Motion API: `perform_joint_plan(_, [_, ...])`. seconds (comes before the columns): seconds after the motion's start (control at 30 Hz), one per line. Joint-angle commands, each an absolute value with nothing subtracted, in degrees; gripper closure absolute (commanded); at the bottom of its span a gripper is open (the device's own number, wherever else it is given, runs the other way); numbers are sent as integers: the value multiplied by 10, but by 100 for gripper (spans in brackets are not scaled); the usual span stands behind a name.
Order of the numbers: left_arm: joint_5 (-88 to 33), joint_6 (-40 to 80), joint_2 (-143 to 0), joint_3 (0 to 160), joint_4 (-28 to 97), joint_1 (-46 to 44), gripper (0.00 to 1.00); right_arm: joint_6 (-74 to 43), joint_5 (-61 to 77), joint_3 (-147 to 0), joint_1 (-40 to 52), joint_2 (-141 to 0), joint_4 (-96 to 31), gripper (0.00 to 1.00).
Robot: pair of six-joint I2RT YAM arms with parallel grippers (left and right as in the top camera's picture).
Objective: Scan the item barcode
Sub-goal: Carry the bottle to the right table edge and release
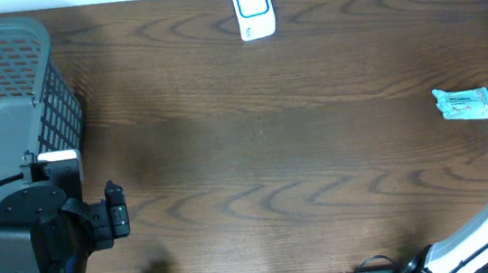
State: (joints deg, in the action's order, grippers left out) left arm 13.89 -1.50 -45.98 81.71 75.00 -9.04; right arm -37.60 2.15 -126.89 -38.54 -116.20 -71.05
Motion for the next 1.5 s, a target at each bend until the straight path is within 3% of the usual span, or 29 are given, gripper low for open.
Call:
perform_joint_plan(0.0, [142, -12, -460, 817, 750, -88, 2, -366, 43, -1280, -330, -1090, -754, 1])
perform_joint_plan(0.23, [142, -12, -460, 817, 750, -88, 2, -276, 46, -1279, -157, -1053, -822, 1])
perform_joint_plan(0.43, [142, -12, -460, 817, 750, -88, 2, -237, 1, -1265, 25, -1053, -768, 1])
perform_joint_plan(0.67, [142, -12, -460, 817, 750, -88, 2, -222, -84, -1264, 177, -1053, -711, 1])
perform_joint_plan(0.97, [142, -12, -460, 817, 750, -88, 2, -222, -131, -1264, 255, -1053, -731, 1])
perform_joint_plan(1.47, [142, -12, -460, 817, 750, -88, 2, -222, -201, -1264, 258, -1052, -697, 1])
